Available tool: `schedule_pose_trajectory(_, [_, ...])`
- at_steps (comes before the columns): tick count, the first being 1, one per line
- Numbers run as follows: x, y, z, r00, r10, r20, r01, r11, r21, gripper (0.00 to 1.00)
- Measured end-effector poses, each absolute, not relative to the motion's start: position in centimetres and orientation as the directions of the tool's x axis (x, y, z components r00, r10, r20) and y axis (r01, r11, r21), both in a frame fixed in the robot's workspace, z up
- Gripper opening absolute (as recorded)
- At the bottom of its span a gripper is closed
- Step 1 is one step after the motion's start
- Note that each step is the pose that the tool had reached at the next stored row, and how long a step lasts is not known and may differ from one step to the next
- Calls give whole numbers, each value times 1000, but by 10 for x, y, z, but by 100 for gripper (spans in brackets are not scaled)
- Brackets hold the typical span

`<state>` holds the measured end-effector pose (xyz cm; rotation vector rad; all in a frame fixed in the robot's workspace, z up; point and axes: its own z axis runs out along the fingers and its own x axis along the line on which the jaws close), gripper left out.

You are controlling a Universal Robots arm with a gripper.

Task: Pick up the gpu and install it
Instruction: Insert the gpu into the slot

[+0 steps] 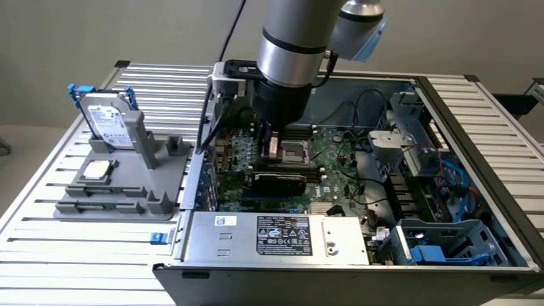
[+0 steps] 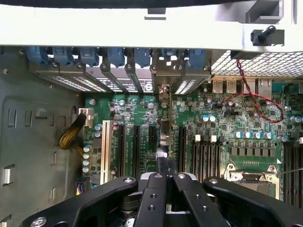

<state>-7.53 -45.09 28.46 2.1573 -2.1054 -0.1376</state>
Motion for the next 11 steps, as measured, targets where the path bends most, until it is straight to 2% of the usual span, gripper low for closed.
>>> schedule_pose_trajectory(11, [-81, -446, 276, 46, -999, 22, -988, -42, 151, 11])
